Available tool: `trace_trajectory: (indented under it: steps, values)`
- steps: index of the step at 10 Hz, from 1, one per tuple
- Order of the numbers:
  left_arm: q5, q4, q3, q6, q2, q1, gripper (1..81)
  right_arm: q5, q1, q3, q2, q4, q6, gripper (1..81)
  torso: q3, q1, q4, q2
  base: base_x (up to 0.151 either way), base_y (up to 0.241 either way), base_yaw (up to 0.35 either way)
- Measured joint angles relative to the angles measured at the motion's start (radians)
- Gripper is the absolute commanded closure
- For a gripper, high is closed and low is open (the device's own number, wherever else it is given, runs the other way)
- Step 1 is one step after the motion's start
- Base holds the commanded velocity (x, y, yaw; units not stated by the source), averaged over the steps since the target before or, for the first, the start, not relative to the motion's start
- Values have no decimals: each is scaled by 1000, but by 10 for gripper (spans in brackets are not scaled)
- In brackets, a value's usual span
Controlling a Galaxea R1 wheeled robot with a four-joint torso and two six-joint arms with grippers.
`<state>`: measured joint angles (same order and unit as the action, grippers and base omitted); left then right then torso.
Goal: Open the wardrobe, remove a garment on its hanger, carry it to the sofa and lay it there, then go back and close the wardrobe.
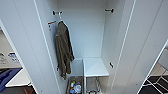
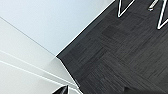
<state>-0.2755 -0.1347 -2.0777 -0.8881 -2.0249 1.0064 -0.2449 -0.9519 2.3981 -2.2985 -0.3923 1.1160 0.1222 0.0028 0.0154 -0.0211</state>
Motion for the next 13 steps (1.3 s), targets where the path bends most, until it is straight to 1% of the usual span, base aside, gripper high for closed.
trace_trajectory:
  steps: [2,3,5,6,7,8,10,11,12,13]
  values:
    - [17,0,-2,-10,3,-69,10,13,81,-3,1,0,58,10,1,0,0,1,0,0,0]
    - [38,-1,1,-27,3,-105,10,19,113,-19,5,0,81,10,1,1,0,1,0,0,0]
    - [88,-2,9,-34,-13,-175,10,37,149,-94,-9,1,114,10,2,1,0,1,0,0,0]
    - [114,-2,10,-37,-50,-191,10,46,149,-129,-49,0,118,10,2,1,0,1,0,0,0]
    - [142,-2,10,-42,-111,-197,10,67,147,-153,-82,13,143,10,2,2,0,1,0,0,0]
    - [171,-9,15,-46,-184,-204,10,76,145,-174,-101,2,138,10,2,2,0,1,0,0,0]
    - [220,-27,-6,-66,-299,-228,10,66,122,-208,-178,-25,145,10,2,2,0,2,0,0,0]
    - [246,-44,-16,-64,-347,-230,10,56,113,-231,-223,-35,151,10,2,2,0,2,0,0,0]
    - [284,-75,-25,-64,-401,-230,10,55,106,-265,-256,-68,145,10,2,3,0,2,0,0,0]
    - [313,-121,-27,-58,-455,-230,10,56,72,-288,-277,-107,135,10,2,3,0,2,0,0,0]
